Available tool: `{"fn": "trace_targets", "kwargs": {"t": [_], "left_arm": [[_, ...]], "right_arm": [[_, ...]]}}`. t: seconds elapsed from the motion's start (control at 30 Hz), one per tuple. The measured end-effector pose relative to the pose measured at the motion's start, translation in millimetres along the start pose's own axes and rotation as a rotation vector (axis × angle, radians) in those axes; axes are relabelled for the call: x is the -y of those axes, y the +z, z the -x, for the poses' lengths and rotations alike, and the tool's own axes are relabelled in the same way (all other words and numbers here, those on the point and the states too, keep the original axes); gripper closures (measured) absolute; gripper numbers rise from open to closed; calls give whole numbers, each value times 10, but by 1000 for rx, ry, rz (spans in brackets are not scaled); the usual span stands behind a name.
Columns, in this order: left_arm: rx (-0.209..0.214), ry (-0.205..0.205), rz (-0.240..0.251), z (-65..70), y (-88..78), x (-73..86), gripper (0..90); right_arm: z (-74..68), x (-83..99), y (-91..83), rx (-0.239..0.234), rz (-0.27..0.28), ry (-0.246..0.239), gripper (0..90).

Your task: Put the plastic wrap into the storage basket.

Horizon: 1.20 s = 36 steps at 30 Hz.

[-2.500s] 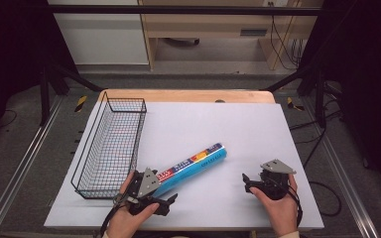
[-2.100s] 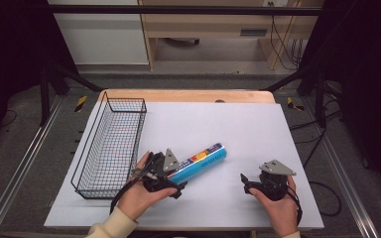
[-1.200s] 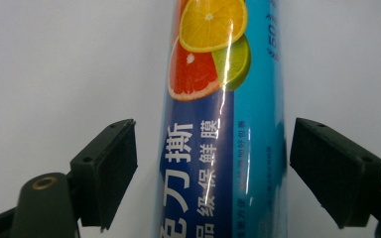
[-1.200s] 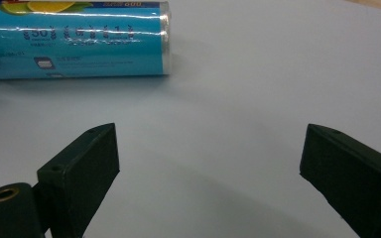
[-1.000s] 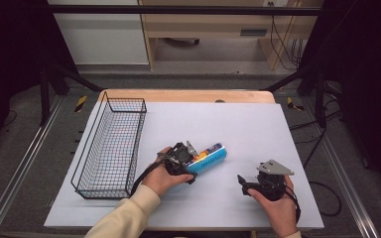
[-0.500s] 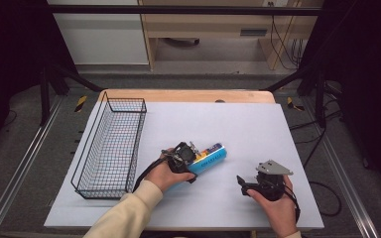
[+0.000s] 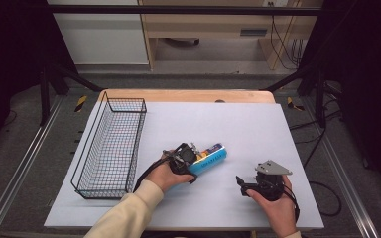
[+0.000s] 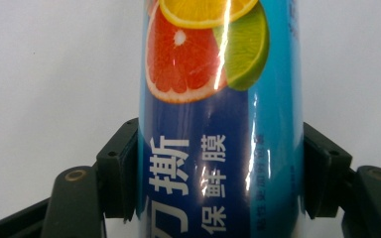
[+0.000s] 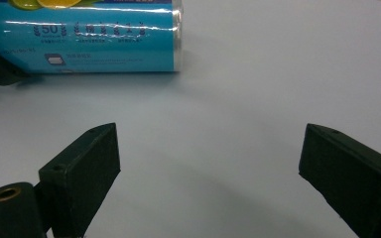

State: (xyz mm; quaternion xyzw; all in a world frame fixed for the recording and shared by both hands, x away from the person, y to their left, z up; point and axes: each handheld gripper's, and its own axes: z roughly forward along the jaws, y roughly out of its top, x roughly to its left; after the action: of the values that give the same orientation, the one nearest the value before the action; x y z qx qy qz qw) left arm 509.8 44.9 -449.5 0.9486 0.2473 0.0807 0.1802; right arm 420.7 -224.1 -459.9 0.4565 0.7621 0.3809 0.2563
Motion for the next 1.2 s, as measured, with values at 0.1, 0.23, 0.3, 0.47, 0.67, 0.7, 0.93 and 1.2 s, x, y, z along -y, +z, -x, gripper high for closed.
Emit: {"fn": "trace_targets", "kwargs": {"t": [0.1,0.23,0.3,0.47,0.67,0.7,0.93,1.2], "left_arm": [[2,-1,-3,-2,3,-3,313],[1,3,-6,-7,0,-9,316],[-6,5,-7,2,-3,-11,317],[-18,-6,-14,21,-37,-4,319],[-34,-32,21,7,-237,18,320],[-39,-32,24,4,-271,18,320],[-82,-75,123,-10,-650,-15,320],[-119,-96,203,-43,-989,-94,321]], "right_arm": [[1,3,3,-3,-2,-5,93],[2,3,-3,0,2,-2,98],[9,3,-5,2,7,-5,98],[14,1,-10,-1,13,-2,100],[11,0,-12,-2,13,-1,101],[8,1,-9,-2,11,2,100],[8,1,-7,0,10,1,100],[13,3,-7,0,12,2,101]]}}
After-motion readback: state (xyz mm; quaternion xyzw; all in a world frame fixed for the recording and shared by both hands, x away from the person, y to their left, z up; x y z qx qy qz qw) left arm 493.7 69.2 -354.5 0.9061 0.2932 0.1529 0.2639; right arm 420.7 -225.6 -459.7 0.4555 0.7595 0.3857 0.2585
